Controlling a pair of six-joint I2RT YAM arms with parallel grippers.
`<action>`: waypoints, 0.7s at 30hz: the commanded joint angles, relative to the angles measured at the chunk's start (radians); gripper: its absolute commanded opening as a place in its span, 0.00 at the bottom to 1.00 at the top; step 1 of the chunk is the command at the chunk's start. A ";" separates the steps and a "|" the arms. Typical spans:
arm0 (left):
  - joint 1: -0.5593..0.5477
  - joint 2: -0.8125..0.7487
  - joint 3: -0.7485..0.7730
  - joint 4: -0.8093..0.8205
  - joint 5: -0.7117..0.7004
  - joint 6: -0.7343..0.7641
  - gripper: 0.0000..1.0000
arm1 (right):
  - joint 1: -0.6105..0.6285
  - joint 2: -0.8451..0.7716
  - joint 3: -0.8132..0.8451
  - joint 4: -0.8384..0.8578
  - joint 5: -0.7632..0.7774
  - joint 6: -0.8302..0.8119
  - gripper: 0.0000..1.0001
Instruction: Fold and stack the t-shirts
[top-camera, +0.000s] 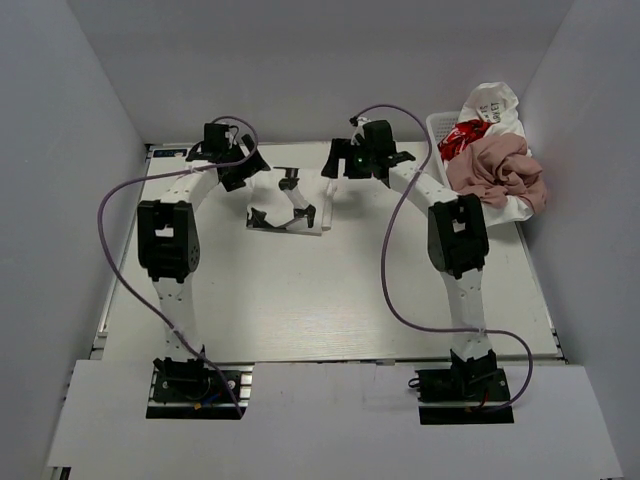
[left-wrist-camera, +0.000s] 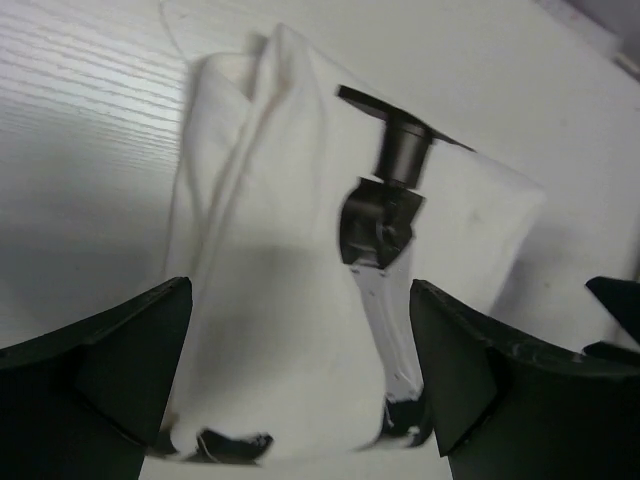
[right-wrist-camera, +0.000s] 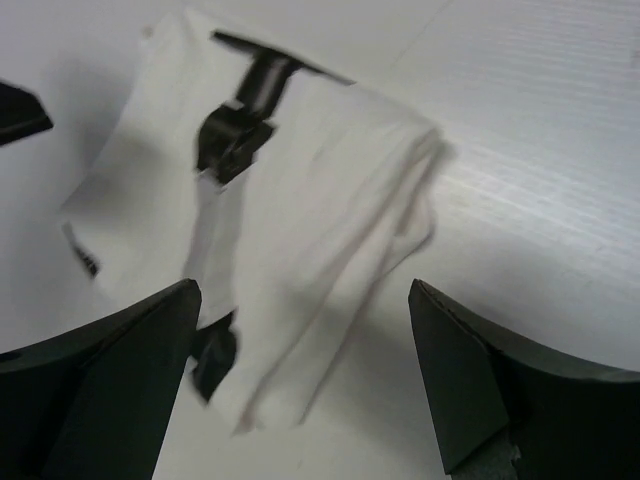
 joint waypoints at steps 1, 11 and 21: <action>-0.025 -0.234 -0.129 0.091 0.006 0.038 1.00 | 0.078 -0.211 -0.132 0.051 0.011 -0.072 0.90; -0.072 -0.225 -0.425 0.195 0.199 0.067 1.00 | 0.143 -0.161 -0.279 0.125 -0.153 0.002 0.90; -0.049 -0.259 -0.634 0.186 0.141 0.080 1.00 | 0.135 -0.139 -0.525 0.194 -0.146 0.002 0.90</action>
